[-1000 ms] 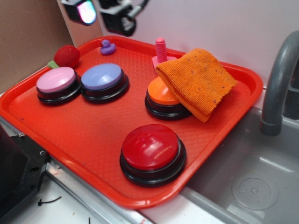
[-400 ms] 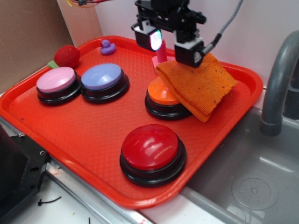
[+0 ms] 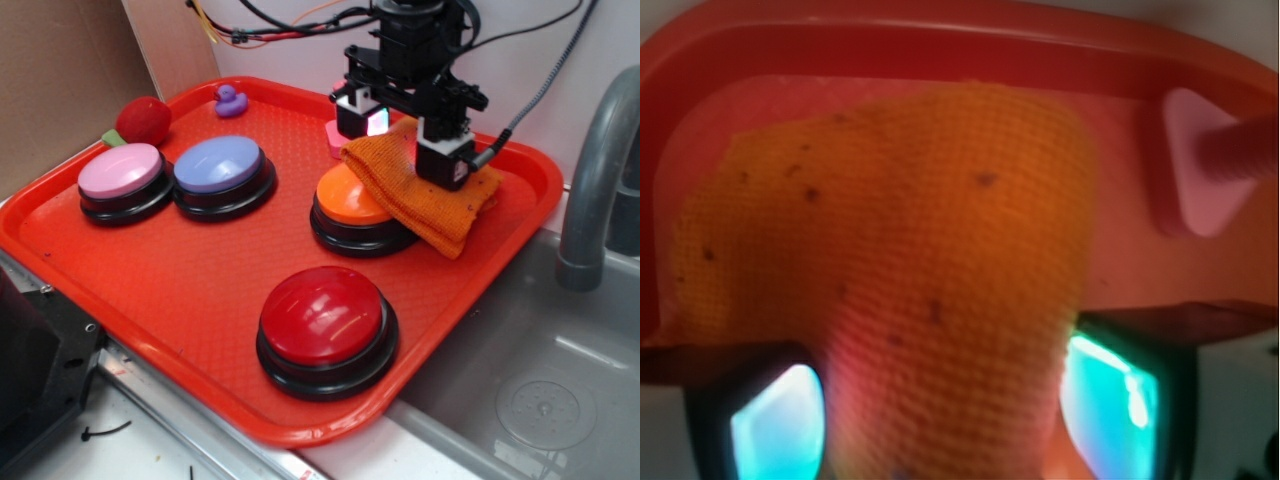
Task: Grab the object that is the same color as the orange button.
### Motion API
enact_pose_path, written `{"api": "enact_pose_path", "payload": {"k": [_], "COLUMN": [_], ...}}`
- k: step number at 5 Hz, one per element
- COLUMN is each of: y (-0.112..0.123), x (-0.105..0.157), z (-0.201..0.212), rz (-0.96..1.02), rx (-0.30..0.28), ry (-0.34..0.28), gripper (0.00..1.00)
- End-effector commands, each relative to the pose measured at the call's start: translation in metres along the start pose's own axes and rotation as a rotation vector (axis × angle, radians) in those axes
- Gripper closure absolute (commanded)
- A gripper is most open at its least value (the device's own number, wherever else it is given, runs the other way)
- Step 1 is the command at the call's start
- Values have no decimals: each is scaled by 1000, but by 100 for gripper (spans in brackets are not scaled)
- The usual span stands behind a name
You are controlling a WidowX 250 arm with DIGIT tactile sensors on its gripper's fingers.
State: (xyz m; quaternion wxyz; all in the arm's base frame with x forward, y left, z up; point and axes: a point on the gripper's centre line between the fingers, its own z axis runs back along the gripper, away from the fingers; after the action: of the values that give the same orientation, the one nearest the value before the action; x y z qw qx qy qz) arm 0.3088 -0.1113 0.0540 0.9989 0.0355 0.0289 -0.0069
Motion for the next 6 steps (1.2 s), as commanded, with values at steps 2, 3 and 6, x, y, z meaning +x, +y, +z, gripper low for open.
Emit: {"api": "enact_pose_path", "payload": {"k": [2,3,6], "y": [9,18,77], "x": [18,19,-46], "z": [20,38,111], "rz": [-18,-30,20], "rx": [35,38,-55], "ry": [-77,-90,13], "gripper": [100,100,100]}}
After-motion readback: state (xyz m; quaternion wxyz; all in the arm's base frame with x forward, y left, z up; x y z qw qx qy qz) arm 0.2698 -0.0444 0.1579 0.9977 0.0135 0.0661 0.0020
